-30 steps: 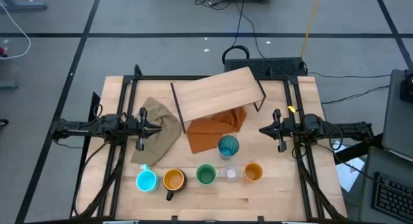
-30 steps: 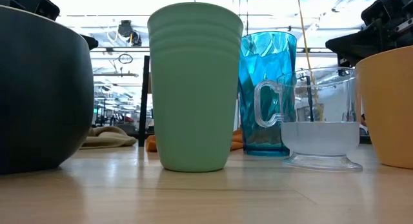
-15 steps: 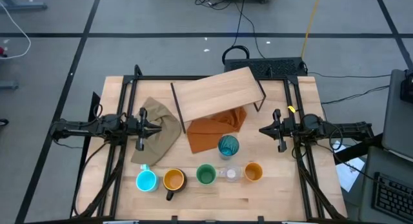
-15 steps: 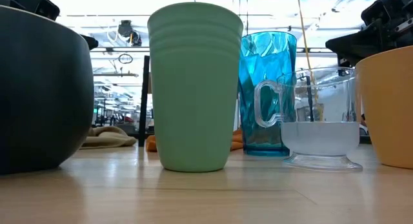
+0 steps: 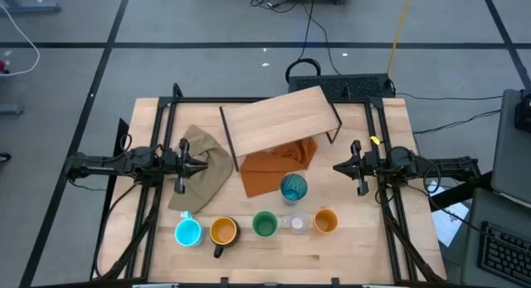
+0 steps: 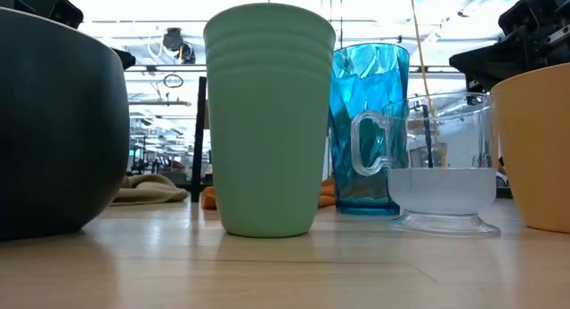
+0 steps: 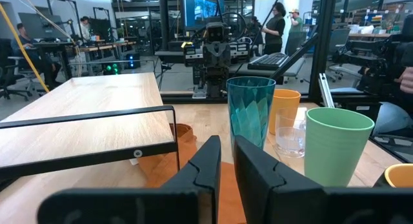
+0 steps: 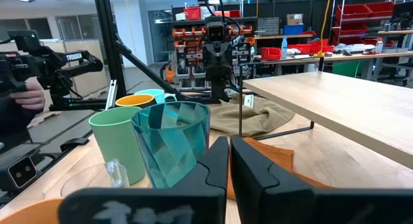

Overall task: Stack small to large cups/mugs on shelf
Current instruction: Put the blue glass on the shelf

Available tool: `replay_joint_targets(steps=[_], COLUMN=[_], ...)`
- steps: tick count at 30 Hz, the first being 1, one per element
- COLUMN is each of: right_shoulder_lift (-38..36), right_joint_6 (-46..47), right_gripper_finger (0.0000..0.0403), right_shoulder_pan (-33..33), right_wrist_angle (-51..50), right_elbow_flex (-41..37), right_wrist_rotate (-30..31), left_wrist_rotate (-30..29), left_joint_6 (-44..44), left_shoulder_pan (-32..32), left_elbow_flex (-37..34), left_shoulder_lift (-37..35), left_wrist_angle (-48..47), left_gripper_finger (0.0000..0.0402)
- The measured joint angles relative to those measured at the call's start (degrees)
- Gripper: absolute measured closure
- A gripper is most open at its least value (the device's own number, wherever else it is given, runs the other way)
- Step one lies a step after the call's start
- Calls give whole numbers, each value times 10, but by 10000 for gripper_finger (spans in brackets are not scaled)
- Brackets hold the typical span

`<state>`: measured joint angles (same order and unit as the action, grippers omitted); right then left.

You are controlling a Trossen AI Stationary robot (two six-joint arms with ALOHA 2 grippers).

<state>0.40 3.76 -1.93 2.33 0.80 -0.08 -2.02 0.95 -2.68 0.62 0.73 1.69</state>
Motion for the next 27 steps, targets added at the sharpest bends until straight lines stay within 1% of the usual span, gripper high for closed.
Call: replay_joint_targets(steps=[5, 11, 16, 21, 24, 27], right_shoulder_lift=[0, 0, 0, 0, 0, 0], right_joint_6=[-29, -17, -15, 3, 7, 35], right_gripper_finger=[396, 401, 402, 402, 399, 399], right_shoulder_pan=[0, 0, 0, 0, 0, 0], right_wrist_angle=[5, 5, 11, 40, 38, 38], right_elbow_flex=[0, 0, 0, 0, 0, 0], right_wrist_rotate=[0, 2, 2, 2, 1, 0], left_wrist_rotate=[0, 0, 0, 0, 0, 0], left_joint_6=[3, 0, 0, -2, 6, -1], left_shoulder_pan=[0, 0, 0, 0, 0, 0], left_elbow_flex=[0, 0, 0, 0, 0, 0], left_shoulder_lift=[0, 0, 0, 0, 0, 0], left_wrist_angle=[1, 1, 7, 41, 42, 19], left_gripper_finger=[355, 357, 378, 398, 394, 382])
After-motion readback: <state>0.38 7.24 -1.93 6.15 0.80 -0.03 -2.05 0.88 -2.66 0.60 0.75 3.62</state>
